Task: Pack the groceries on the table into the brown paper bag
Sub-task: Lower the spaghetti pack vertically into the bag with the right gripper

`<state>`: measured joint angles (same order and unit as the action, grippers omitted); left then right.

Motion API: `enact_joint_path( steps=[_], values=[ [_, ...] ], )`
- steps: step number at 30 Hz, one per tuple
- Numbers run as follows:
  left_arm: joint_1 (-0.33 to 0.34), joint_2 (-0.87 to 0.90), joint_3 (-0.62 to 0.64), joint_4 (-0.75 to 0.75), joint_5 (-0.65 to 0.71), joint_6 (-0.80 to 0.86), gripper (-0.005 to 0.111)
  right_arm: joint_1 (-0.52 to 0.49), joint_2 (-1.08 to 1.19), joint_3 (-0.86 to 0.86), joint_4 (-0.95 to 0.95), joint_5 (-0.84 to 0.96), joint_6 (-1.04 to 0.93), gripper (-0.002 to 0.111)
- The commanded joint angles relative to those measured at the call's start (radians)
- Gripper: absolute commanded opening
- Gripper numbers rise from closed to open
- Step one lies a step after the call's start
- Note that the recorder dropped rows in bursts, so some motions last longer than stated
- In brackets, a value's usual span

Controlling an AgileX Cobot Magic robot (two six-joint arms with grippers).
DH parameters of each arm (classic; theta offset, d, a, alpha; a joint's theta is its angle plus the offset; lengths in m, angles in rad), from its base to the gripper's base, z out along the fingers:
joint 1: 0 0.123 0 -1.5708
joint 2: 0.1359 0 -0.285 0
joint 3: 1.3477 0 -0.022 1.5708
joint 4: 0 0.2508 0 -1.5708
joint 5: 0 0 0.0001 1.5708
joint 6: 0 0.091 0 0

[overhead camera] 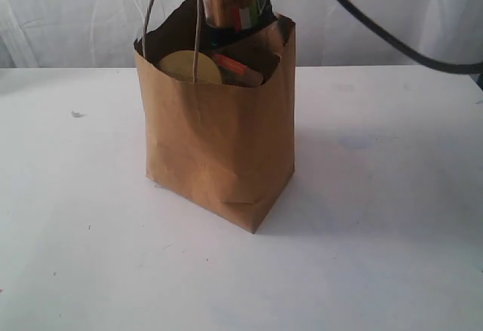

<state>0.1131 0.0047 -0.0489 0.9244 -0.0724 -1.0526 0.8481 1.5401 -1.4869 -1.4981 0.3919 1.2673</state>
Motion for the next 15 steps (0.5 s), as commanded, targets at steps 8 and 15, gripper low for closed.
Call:
enact_joint_path(
  steps=[8,15],
  values=[
    [-0.008,-0.005,0.0,0.003,-0.011,0.003,0.0,-0.012,-0.009,0.059,-0.043,0.161,-0.009,0.0],
    [-0.008,-0.005,0.0,0.003,-0.011,0.003,0.0,-0.012,0.016,0.07,0.015,0.171,-0.007,0.0]
  ],
)
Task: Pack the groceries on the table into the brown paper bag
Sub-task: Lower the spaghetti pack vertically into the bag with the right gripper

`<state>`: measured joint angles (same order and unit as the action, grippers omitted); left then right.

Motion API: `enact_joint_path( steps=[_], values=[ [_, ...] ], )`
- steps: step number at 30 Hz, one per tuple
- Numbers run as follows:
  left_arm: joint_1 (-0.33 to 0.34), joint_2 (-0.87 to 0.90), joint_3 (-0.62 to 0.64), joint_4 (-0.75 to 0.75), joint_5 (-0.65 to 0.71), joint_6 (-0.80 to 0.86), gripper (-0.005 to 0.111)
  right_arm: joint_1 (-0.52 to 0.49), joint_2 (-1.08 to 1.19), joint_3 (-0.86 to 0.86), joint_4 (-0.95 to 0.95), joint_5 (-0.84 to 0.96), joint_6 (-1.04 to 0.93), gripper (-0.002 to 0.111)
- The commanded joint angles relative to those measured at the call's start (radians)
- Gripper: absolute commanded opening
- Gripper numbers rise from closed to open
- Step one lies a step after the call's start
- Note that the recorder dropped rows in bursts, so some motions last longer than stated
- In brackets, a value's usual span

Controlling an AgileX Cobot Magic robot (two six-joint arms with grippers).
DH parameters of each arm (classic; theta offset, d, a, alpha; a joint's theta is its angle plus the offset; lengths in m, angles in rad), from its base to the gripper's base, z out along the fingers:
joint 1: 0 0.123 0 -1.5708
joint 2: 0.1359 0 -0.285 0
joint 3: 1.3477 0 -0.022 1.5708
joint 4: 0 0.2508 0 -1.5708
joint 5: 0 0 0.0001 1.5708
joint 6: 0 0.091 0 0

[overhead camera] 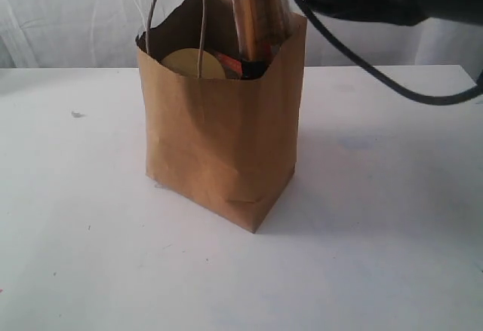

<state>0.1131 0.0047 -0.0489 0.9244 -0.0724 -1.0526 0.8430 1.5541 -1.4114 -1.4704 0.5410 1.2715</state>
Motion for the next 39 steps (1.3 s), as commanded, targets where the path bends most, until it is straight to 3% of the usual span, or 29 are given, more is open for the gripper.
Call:
enact_joint_path(
  steps=[1,9,16,30,39],
  values=[
    [-0.008,-0.005,0.0,0.003,-0.011,0.003,0.0,-0.007,0.009,-0.006,0.0,0.018,-0.011,0.0],
    [-0.008,-0.005,0.0,0.003,-0.011,0.003,0.0,-0.007,0.047,-0.006,0.109,0.014,-0.013,0.0],
    [-0.008,-0.005,0.0,0.003,-0.011,0.003,0.0,-0.007,0.076,-0.006,0.115,0.098,-0.013,0.0],
    [-0.008,-0.005,0.0,0.003,-0.011,0.003,0.0,-0.007,0.138,-0.006,0.119,0.079,-0.013,0.0],
    [-0.008,-0.005,0.0,0.003,-0.011,0.003,0.0,-0.007,0.172,-0.006,0.13,0.04,-0.022,0.026]
  ],
)
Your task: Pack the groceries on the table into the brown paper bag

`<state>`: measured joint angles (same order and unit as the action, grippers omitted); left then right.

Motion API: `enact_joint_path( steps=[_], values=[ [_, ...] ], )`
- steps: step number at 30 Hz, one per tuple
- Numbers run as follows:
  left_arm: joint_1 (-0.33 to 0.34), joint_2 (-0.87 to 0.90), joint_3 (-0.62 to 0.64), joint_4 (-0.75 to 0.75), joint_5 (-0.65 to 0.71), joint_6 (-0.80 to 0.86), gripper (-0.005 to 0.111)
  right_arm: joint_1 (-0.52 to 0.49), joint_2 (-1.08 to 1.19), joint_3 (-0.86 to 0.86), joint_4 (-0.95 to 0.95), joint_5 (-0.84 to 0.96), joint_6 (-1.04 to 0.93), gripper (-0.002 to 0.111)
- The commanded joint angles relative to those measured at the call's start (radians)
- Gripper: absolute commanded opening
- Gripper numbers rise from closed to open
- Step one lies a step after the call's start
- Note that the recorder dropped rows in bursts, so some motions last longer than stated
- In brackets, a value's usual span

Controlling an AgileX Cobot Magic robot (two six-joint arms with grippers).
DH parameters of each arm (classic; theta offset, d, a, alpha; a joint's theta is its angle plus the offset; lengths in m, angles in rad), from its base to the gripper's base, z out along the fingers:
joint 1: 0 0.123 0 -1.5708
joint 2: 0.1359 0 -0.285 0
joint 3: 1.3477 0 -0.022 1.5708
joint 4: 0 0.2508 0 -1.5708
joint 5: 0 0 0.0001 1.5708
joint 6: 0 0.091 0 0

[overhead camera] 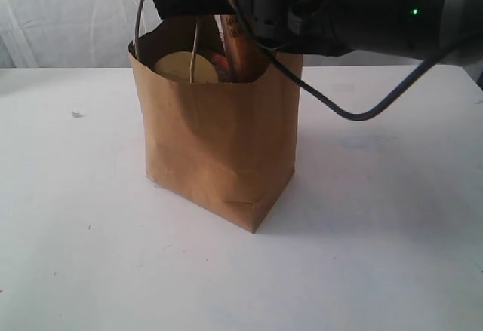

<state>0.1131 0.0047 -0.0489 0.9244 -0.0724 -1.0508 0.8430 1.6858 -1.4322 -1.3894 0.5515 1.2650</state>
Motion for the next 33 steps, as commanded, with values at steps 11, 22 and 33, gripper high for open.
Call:
enact_joint_path(
  steps=[11,22,33],
  values=[
    [-0.008,-0.005,0.0,0.003,-0.011,0.001,0.0,-0.007,0.07,0.015,0.05,0.055,-0.015,0.036],
    [-0.008,-0.005,0.0,0.003,-0.011,0.001,0.0,-0.007,0.073,0.027,0.137,0.089,-0.015,0.053],
    [-0.008,-0.005,0.0,0.003,-0.011,0.001,0.0,-0.007,0.073,0.027,0.159,0.097,-0.015,0.053]
  ],
)
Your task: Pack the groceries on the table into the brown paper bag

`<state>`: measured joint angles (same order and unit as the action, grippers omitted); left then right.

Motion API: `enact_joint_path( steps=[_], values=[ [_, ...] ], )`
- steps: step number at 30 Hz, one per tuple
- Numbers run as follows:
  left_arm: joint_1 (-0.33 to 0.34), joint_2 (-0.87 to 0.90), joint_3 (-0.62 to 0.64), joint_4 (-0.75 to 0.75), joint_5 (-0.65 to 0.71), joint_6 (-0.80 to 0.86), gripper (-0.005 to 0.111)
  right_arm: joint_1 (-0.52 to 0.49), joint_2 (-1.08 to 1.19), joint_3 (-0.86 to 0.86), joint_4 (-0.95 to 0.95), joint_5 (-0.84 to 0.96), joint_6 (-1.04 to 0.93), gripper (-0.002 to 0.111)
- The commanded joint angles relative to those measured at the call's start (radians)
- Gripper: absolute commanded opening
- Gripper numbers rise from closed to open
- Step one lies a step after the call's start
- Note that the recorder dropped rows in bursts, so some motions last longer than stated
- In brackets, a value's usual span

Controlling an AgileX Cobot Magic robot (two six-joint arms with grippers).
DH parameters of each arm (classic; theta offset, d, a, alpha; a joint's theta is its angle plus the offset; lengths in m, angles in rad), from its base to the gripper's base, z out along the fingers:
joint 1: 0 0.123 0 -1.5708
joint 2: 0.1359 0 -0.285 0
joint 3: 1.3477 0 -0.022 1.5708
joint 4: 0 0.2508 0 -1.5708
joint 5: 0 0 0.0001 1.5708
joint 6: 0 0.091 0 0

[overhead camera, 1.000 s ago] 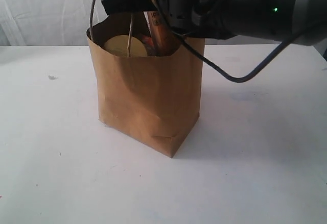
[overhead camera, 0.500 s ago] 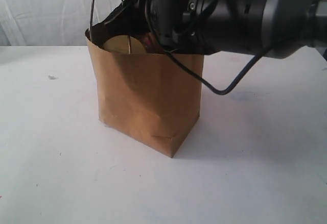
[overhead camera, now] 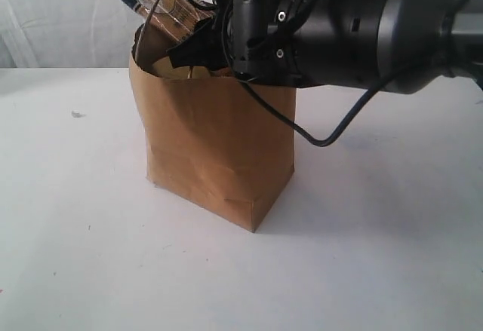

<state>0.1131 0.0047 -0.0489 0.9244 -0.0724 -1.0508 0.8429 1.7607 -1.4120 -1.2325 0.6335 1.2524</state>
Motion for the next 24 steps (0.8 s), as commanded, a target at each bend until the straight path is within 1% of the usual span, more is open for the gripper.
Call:
enact_joint_path(
  steps=[1,7,12,16,20,21,22,23,24],
  values=[
    [-0.008,-0.005,0.0,0.003,-0.011,0.001,0.0,-0.007,-0.002,0.007,0.006,0.015,-0.002,0.053],
    [-0.008,-0.005,0.0,0.003,-0.011,0.001,0.0,-0.007,-0.004,0.007,0.005,0.015,-0.01,0.052],
    [-0.008,-0.005,0.0,0.003,-0.011,0.001,0.0,-0.007,-0.036,0.007,0.046,0.017,-0.092,0.048],
    [-0.008,-0.005,0.0,0.003,-0.011,0.001,0.0,-0.007,-0.09,0.007,0.141,0.017,-0.24,0.042],
    [-0.008,-0.005,0.0,0.003,-0.011,0.001,0.0,-0.007,-0.169,0.007,0.245,0.034,-0.388,0.04],
    [-0.008,-0.005,0.0,0.003,-0.011,0.001,0.0,-0.007,-0.214,0.007,0.287,0.08,-0.476,0.039],
    [-0.008,-0.005,0.0,0.003,-0.011,0.001,0.0,-0.007,-0.23,0.007,0.294,0.107,-0.509,0.039],
    [-0.008,-0.005,0.0,0.003,-0.011,0.001,0.0,-0.007,-0.264,0.007,0.297,0.195,-0.592,0.039],
    [-0.008,-0.005,0.0,0.003,-0.011,0.001,0.0,-0.007,-0.275,0.007,0.291,0.234,-0.637,0.039]
  ],
)
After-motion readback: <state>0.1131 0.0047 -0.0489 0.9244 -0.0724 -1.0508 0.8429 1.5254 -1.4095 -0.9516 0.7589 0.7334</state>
